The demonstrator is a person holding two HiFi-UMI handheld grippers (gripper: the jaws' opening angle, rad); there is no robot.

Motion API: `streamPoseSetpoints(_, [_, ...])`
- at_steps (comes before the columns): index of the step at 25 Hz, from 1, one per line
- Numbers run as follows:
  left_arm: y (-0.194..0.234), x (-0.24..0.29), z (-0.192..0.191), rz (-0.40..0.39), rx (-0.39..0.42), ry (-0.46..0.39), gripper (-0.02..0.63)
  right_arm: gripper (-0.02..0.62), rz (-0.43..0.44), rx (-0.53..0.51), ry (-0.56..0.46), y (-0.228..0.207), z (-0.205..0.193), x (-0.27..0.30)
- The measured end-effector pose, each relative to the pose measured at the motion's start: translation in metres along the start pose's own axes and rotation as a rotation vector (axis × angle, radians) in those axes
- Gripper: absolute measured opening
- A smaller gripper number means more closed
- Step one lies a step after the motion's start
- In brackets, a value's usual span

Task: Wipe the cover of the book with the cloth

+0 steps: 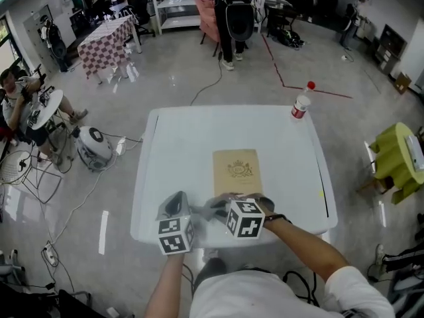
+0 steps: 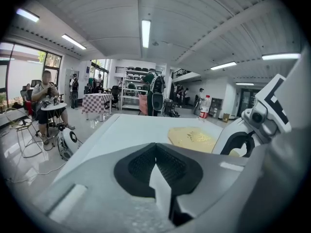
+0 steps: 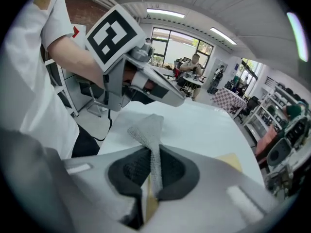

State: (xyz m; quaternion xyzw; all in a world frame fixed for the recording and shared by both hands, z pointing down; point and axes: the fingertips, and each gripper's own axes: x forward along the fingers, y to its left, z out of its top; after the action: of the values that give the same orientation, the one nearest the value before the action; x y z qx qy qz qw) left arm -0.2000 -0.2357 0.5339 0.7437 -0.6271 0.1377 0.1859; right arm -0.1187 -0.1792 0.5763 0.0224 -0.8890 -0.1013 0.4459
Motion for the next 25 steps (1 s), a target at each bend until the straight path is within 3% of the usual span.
streamPoseSetpoints(10, [-0.051, -0.006, 0.031, -0.061, 0.05, -0.062, 0.006, 0.017, -0.319, 0.271, -0.21, -0.048, -0.016, -0.092])
streamPoseSetpoints(18, [-0.096, -0.019, 0.056, -0.116, 0.1, -0.128, 0.006, 0.017, -0.554, 0.501, -0.39, -0.059, -0.042, -0.174])
streamPoseSetpoints(25, [-0.122, -0.021, 0.056, -0.151, 0.129, -0.107, 0.006, 0.015, -0.727, 0.681, -0.517, -0.06, -0.077, -0.224])
